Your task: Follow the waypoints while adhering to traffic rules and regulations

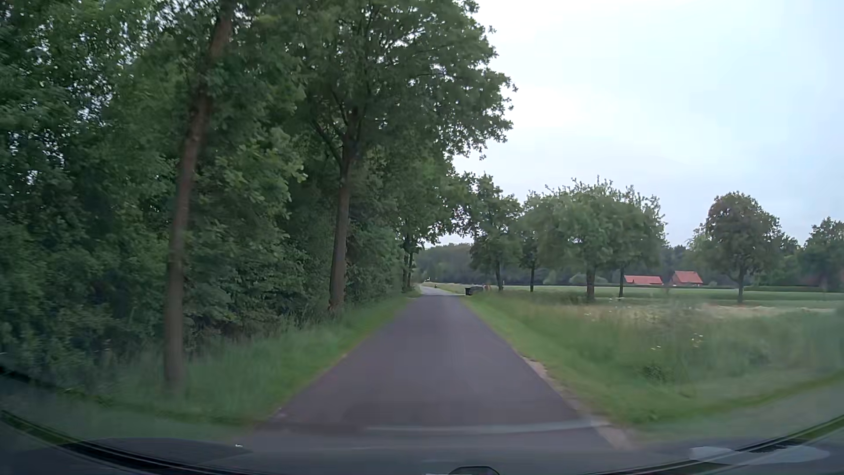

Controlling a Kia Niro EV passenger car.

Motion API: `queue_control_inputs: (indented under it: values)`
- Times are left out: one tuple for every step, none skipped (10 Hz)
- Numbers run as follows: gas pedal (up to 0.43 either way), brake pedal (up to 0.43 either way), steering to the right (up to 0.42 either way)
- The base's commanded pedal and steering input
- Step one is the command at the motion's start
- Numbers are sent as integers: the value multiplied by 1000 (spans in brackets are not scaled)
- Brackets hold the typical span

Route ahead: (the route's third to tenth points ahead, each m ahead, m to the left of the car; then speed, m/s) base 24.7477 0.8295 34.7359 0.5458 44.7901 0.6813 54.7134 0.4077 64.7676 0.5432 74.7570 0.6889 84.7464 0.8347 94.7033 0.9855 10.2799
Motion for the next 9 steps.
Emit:
queue_control_inputs:
  values:
    - [130,0,-1]
    - [138,0,-1]
    - [157,0,0]
    - [157,0,0]
    - [157,0,-1]
    - [157,0,0]
    - [157,0,1]
    - [169,0,4]
    - [169,0,8]
